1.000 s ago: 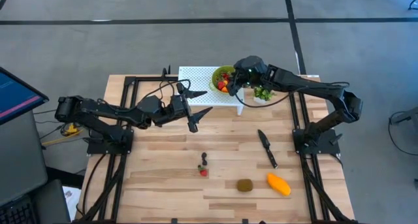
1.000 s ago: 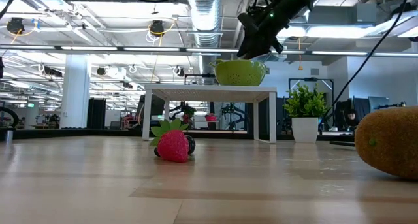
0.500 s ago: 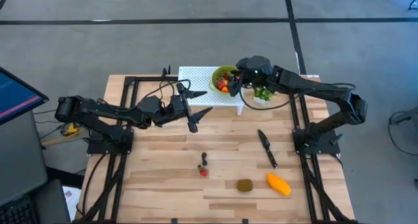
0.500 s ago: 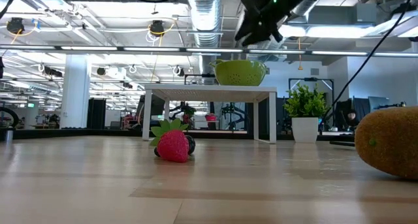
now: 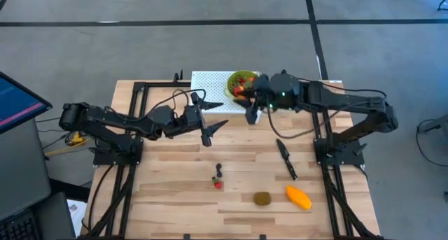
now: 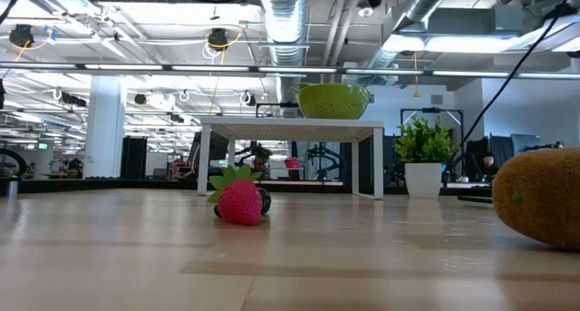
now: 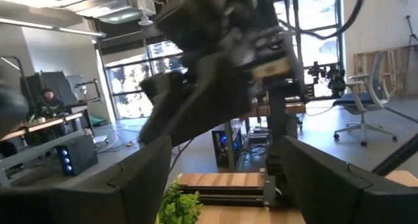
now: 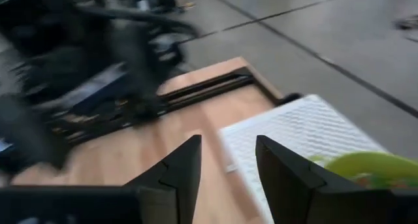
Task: Pick & Place Fruit
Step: Put the black raspberry into the green strainer bowl
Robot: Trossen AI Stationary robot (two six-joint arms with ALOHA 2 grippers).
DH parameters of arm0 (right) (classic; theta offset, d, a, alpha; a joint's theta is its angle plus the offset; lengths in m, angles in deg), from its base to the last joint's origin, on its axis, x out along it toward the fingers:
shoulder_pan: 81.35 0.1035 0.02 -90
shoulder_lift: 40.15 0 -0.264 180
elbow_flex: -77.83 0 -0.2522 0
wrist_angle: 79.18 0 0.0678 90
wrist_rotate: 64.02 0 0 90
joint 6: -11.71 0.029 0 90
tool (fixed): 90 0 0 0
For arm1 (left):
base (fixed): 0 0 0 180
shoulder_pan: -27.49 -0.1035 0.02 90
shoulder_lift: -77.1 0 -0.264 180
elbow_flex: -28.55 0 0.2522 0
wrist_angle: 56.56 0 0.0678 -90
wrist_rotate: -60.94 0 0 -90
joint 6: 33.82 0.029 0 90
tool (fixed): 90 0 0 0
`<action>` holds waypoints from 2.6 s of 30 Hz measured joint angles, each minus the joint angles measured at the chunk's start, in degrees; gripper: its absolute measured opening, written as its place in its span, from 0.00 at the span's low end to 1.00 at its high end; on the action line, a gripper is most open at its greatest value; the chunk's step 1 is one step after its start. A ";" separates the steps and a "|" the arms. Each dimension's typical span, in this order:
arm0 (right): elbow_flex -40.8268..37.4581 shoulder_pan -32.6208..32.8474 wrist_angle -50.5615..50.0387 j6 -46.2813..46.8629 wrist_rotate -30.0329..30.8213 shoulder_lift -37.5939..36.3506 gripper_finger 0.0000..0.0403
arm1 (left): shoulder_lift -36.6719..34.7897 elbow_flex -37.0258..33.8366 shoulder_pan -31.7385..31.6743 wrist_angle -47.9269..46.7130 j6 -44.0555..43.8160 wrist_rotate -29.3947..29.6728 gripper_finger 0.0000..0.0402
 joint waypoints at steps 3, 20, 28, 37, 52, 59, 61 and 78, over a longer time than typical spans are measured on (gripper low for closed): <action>0.84 4.02 -2.79 0.00 -0.03 0.00 0.34 | 0.00 0.00 0.82 -0.69 0.00 0.03 0.70; 0.82 23.62 -8.66 7.02 2.75 0.27 0.29 | 0.00 0.02 6.81 -9.44 -0.04 -0.01 0.70; 0.89 28.69 -8.36 8.61 9.59 1.99 0.29 | 0.00 0.02 9.88 -18.18 -0.24 -0.01 0.70; 0.77 30.84 -9.61 9.53 10.63 5.72 0.29 | 0.00 0.02 11.01 -30.87 -1.95 -3.16 0.70; 0.77 28.99 -11.74 9.02 10.63 6.34 0.29 | 9.47 0.02 10.20 -42.37 1.89 -11.91 0.70; 0.77 28.46 -11.97 9.01 10.64 6.34 0.29 | 14.73 -0.04 8.06 -42.46 1.79 -14.53 0.70; 0.77 28.38 -11.95 8.98 10.65 6.34 0.29 | 15.56 -0.02 6.77 -42.11 1.13 -14.55 0.70; 0.77 28.22 -11.95 8.98 10.65 6.29 0.29 | 21.26 0.02 6.95 -39.12 -3.85 -16.73 0.61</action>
